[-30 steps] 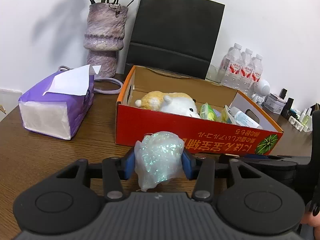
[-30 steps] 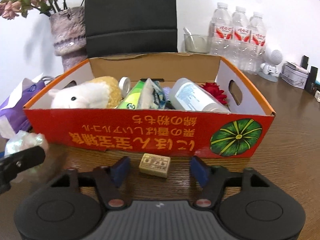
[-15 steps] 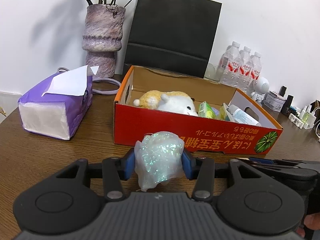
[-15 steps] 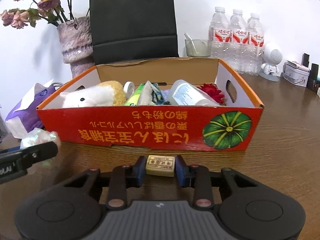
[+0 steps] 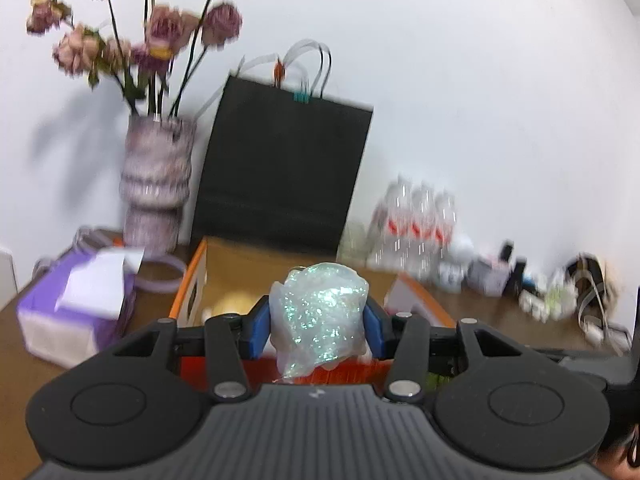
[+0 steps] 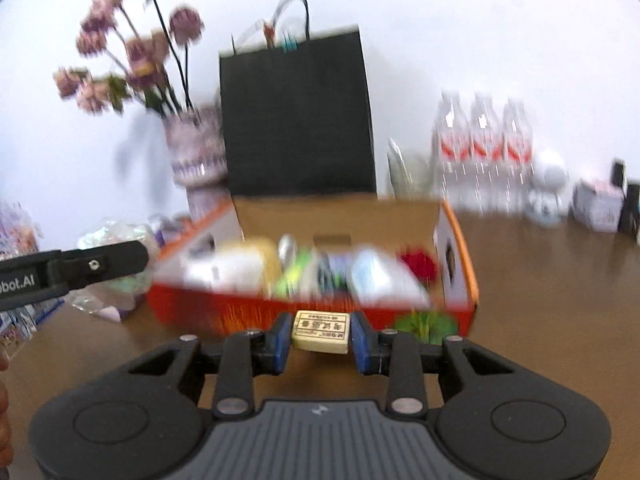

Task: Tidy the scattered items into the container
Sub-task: 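Grasp the small wooden block with the right gripper while the left carries the bag, then lower the bag and block into the box and open both grippers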

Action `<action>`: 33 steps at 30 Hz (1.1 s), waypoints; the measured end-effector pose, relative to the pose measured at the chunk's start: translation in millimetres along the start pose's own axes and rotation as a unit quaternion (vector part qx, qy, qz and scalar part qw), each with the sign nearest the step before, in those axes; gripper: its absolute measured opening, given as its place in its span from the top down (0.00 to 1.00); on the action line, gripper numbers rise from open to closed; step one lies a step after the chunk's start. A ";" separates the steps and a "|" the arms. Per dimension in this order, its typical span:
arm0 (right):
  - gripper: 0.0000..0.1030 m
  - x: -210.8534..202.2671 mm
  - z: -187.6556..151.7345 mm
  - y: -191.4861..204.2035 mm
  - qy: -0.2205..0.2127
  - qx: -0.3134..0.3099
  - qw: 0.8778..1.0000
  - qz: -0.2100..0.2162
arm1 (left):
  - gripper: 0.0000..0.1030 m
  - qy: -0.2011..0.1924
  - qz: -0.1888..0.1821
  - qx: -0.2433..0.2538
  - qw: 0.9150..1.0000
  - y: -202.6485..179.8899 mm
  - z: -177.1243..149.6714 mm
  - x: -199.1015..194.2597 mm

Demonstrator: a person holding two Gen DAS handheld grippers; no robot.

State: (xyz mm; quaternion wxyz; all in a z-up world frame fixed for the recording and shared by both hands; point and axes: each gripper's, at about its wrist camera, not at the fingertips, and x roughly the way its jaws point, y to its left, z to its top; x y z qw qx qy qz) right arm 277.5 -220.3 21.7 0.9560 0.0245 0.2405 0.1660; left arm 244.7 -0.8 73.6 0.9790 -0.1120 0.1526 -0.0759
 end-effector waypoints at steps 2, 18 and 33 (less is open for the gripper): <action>0.70 5.3 16.9 -3.1 -0.016 0.002 1.000 0.000 | 0.54 -0.011 0.000 -0.019 1.000 -3.2 10.2 13.3; 0.71 102.4 56.8 -28.5 0.029 0.022 0.999 -0.021 | 0.54 0.054 0.104 -0.016 0.993 20.9 0.5 129.5; 0.00 105.2 55.8 -32.7 0.061 0.018 0.998 -0.027 | 0.00 0.042 0.159 -0.004 0.986 17.3 4.5 120.8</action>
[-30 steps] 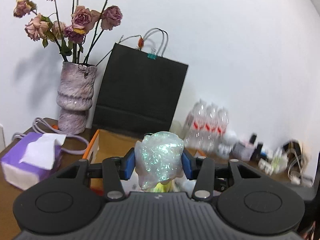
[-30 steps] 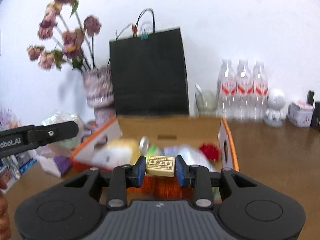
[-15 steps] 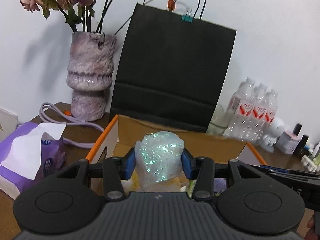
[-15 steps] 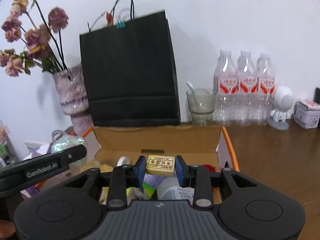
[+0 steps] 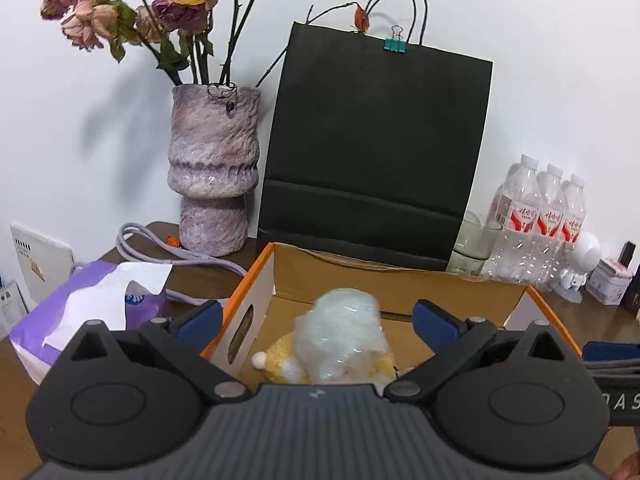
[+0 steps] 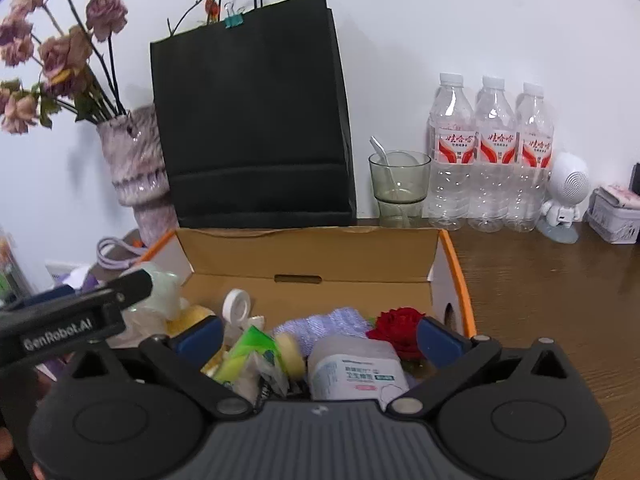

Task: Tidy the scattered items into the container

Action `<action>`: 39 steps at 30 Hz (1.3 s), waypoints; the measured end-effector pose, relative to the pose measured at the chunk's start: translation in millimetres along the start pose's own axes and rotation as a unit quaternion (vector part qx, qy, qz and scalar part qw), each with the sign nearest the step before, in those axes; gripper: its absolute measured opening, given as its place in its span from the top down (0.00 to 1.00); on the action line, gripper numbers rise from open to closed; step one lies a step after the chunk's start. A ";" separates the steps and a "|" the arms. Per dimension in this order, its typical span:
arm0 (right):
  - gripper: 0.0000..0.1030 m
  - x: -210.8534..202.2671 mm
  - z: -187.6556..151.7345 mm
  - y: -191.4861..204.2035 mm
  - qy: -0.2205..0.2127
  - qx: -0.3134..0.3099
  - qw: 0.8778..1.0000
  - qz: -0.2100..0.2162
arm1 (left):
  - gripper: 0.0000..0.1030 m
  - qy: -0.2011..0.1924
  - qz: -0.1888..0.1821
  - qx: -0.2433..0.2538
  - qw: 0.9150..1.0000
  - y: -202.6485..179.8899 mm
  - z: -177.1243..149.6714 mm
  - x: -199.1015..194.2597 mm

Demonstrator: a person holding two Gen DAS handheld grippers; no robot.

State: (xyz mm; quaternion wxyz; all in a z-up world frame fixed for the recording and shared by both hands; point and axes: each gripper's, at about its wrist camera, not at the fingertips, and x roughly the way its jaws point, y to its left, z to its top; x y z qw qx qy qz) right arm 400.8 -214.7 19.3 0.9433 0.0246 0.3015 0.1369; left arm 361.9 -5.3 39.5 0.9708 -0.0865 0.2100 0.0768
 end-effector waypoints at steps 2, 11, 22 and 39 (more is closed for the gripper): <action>0.00 -1.8 0.5 0.7 -0.001 0.000 1.000 0.004 | 0.00 0.003 -0.004 -0.002 1.000 -0.1 0.2 -0.3; 0.00 -6.8 1.8 0.5 -0.004 -0.001 1.000 -0.002 | 0.00 0.006 -0.002 0.005 1.000 -2.4 -0.1 -1.5; 0.00 -27.5 0.5 6.2 -0.013 -0.005 1.000 -0.007 | 0.00 -0.012 0.011 0.006 1.000 2.3 -2.9 -41.0; 0.00 -152.3 -59.9 19.0 -0.028 -0.010 0.999 -0.016 | 0.00 0.000 -0.026 0.047 0.999 12.7 -35.0 -166.0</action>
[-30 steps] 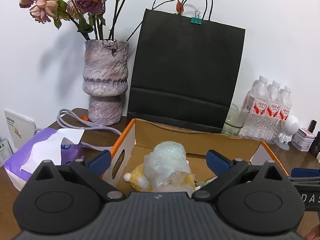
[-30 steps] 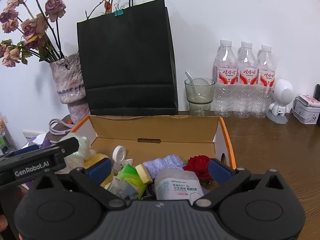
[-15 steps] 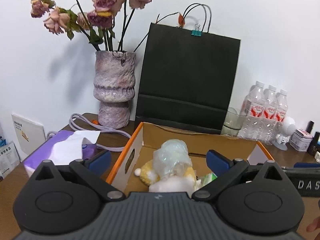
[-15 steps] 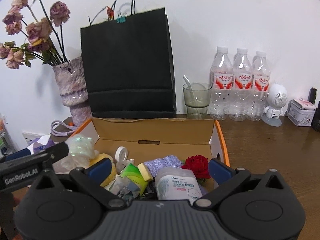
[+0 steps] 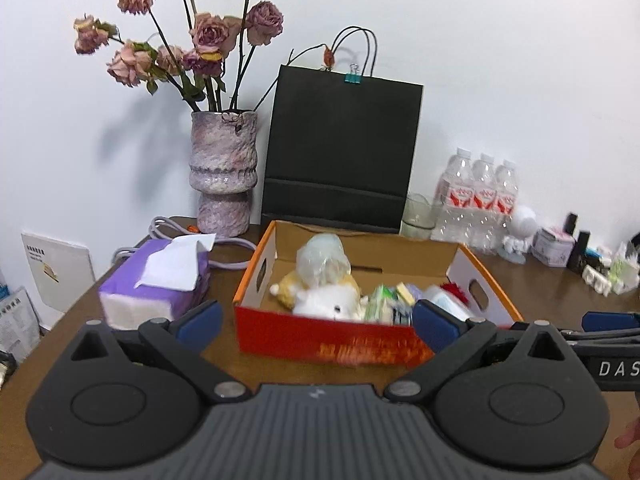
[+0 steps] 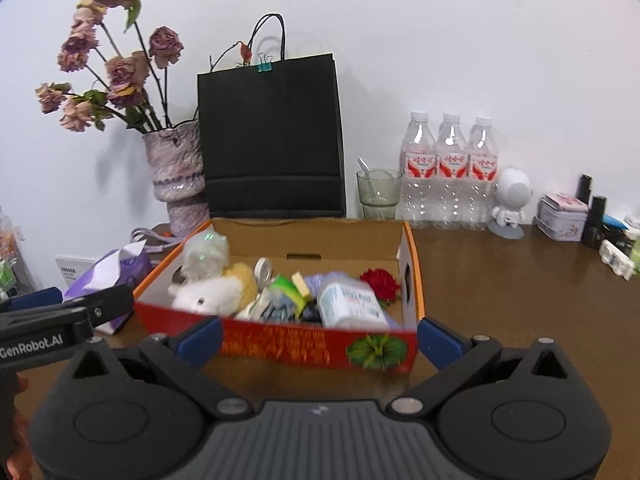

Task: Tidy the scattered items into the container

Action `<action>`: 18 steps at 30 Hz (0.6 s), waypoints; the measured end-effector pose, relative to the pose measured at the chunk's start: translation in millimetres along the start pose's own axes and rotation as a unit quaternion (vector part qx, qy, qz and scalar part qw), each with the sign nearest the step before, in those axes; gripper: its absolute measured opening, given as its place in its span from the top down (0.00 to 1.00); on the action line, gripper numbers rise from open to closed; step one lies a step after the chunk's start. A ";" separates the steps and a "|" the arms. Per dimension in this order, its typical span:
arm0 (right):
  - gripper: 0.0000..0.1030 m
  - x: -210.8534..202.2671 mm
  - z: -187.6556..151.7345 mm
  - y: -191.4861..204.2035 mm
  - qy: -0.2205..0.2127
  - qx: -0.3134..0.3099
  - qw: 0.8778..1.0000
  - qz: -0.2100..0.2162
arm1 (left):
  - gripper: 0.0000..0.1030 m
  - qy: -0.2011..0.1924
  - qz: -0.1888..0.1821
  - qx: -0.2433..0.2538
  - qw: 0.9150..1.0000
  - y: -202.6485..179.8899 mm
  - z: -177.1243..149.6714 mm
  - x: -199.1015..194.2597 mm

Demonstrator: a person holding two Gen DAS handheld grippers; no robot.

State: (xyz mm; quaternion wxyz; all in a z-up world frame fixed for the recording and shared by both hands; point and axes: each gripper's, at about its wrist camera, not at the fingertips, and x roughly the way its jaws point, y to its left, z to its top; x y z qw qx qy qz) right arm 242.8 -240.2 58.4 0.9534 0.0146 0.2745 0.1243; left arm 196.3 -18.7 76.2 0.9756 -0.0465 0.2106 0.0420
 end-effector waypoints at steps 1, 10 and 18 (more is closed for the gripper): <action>0.00 -6.6 -4.5 1.1 0.002 0.001 1.000 0.003 | 0.00 0.000 0.003 0.006 1.000 -0.6 -3.3 -6.9; 0.00 -55.6 -36.5 13.4 0.003 -0.010 1.000 -0.001 | 0.00 0.016 0.000 0.007 1.000 1.4 -25.1 -52.8; 0.00 -76.6 -51.5 21.4 0.004 -0.015 1.000 -0.001 | 0.00 0.022 0.000 0.005 1.000 3.7 -36.9 -73.2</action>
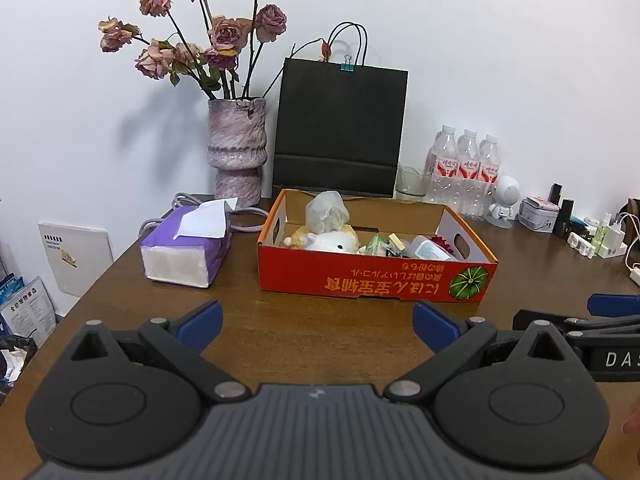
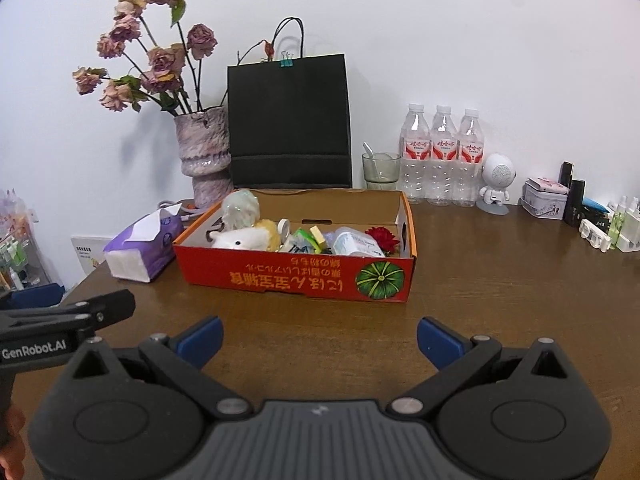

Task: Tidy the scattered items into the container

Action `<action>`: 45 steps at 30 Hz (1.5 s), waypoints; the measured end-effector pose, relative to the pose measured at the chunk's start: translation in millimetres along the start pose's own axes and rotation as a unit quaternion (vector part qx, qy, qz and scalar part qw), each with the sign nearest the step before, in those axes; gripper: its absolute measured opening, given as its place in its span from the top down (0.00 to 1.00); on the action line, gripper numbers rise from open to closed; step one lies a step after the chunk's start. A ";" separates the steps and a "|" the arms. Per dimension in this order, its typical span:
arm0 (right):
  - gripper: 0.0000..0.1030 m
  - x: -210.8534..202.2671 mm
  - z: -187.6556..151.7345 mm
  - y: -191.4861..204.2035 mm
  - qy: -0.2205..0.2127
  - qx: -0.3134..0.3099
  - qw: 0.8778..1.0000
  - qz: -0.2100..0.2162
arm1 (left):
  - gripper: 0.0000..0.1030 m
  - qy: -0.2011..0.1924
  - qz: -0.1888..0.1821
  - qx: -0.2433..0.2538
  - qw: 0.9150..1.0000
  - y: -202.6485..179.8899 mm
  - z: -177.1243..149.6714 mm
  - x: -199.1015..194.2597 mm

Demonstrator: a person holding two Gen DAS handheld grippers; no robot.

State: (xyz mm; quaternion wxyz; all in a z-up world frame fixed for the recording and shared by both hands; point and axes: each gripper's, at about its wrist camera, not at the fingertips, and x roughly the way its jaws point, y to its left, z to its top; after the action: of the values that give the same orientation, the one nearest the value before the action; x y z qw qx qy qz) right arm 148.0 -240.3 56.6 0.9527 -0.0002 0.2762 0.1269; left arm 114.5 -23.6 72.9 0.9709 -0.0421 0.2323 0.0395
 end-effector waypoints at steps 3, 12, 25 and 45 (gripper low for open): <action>0.00 -6.2 -1.4 3.1 -0.002 -0.003 1.000 0.000 | 0.00 0.006 -0.004 -0.002 1.000 -0.6 -2.9 -3.8; 0.00 -14.4 -6.3 8.4 -0.001 -0.009 1.000 0.000 | 0.00 0.017 -0.012 -0.007 1.000 -0.2 -8.6 -8.1; 0.00 -15.8 -9.7 9.9 0.000 -0.008 1.000 -0.002 | 0.00 0.020 -0.012 -0.009 1.000 -0.5 -9.8 -8.4; 0.00 -11.6 -13.8 5.2 0.004 -0.007 1.000 -0.002 | 0.00 0.024 -0.009 -0.006 1.000 -3.8 -12.1 -5.9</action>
State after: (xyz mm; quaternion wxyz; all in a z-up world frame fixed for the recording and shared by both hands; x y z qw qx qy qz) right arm 130.1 -239.0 51.4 0.9517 -0.0076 0.2793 0.1271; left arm 104.2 -28.9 65.1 0.9650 -0.0512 0.2554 0.0316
